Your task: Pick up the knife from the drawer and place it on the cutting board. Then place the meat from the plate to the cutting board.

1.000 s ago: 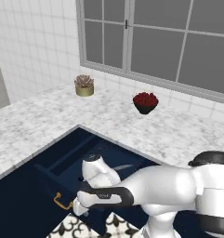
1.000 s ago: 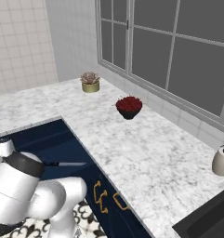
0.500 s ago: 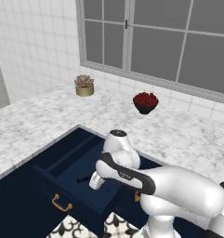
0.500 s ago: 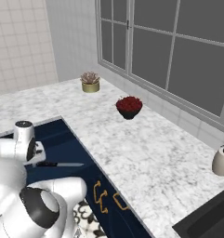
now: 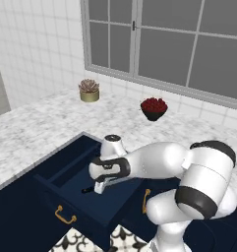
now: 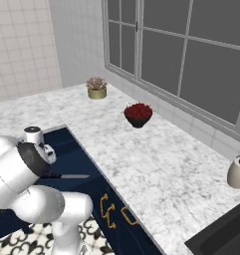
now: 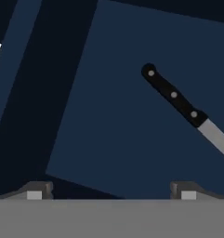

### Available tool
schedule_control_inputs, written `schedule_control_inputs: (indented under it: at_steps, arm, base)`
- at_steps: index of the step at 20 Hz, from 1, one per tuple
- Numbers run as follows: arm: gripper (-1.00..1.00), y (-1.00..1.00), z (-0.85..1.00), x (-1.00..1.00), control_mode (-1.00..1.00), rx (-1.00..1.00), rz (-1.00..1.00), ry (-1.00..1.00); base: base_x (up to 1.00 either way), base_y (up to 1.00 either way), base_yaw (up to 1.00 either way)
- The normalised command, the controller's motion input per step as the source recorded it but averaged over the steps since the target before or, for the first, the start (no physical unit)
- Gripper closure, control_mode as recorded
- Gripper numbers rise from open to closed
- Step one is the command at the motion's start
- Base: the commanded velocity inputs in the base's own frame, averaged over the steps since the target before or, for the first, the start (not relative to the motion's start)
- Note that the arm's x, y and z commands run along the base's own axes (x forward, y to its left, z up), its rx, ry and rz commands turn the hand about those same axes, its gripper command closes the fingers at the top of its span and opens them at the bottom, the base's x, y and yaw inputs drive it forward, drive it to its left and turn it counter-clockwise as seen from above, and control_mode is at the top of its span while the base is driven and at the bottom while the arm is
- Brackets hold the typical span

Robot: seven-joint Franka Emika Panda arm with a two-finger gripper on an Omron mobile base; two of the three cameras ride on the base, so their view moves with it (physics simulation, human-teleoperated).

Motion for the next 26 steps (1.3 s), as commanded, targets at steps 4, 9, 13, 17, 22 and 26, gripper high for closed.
schedule_control_inputs:
  at_steps: [4, 9, 13, 17, 22, 26]
  arm:
    - [-1.0, 0.29, -0.27, 0.41, -1.0, -0.13, 0.0, 0.04]
    - [-1.0, 0.03, -0.64, 0.19, -1.0, -0.05, 0.01, 0.01]
    - [-1.0, 0.0, -0.46, 0.22, -1.0, -0.05, 0.03, -0.06]
    - [-1.0, 0.0, -0.41, 0.45, -1.0, -0.03, 0.03, -0.02]
    - [-1.0, 0.0, -0.3, 0.51, -1.0, 0.0, 0.02, 0.0]
    - [-1.0, 0.0, -0.49, 0.21, -1.0, 0.0, 0.04, 0.0]
  base:
    - [0.0, 0.0, 0.0]
    - [0.0, 0.0, 0.0]
    - [0.0, 0.0, 0.0]
    - [0.0, 0.0, 0.0]
    - [0.0, 0.0, 0.0]
    - [0.0, 0.0, 0.0]
